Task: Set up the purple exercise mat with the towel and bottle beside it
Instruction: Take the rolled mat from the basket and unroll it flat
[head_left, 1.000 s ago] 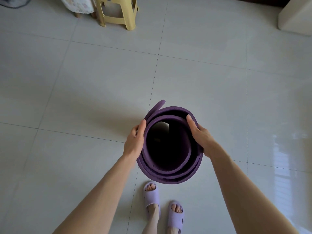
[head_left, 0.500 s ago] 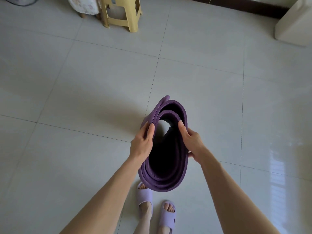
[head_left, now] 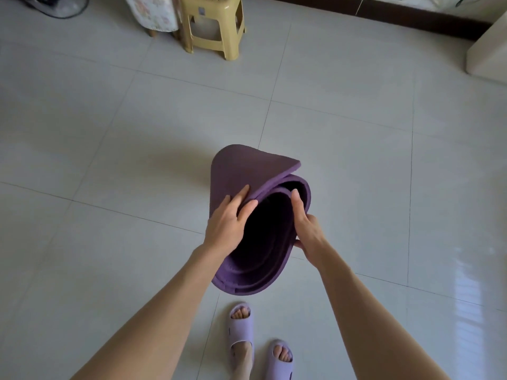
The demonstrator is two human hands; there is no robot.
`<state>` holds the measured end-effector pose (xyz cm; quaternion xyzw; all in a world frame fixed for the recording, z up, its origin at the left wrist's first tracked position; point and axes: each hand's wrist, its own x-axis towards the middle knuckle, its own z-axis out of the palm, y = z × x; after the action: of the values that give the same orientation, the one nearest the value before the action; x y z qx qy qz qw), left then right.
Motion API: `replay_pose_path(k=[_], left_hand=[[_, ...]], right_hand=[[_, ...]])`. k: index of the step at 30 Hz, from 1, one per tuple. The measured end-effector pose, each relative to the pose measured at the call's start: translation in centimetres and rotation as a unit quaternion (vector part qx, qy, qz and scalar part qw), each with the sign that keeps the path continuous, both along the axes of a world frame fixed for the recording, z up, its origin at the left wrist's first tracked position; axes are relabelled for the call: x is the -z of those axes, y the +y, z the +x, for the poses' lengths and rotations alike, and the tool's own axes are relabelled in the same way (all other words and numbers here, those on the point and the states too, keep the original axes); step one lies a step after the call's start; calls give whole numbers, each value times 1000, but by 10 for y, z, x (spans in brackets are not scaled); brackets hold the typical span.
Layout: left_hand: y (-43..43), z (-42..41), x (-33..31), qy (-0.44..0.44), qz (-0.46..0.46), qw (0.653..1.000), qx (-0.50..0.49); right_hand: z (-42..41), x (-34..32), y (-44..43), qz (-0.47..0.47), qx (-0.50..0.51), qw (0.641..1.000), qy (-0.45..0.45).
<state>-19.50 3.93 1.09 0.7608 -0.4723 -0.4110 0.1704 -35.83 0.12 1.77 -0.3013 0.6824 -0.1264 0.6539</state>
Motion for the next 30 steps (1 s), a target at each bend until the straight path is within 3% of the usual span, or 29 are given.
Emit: replay_pose_path(k=[3,8,16,18,21,25,28,30], left_hand=[[3,-5,21,-28,15,999,23],[14,-22,38,-33,26,998,50],[38,-35,48,12,46,998,52],[42,-35,46,89,19,996,-14],[51,-28,55,169,38,962,-211],[69,-23,74,224,166,912,-303],[75,-22,77,272,223,866,-356],[80,-24,82,281,232,858,-363]], right_hand=[[-5,13,0,21,28,999,-16],[-14,14,-16,79,-7,995,55],[-9,24,-3,45,81,992,83],[-15,27,2,41,101,990,85],[-22,32,12,40,121,988,85],[-31,43,28,45,161,984,62],[-40,48,41,51,175,982,44],[-47,50,48,53,181,982,28]])
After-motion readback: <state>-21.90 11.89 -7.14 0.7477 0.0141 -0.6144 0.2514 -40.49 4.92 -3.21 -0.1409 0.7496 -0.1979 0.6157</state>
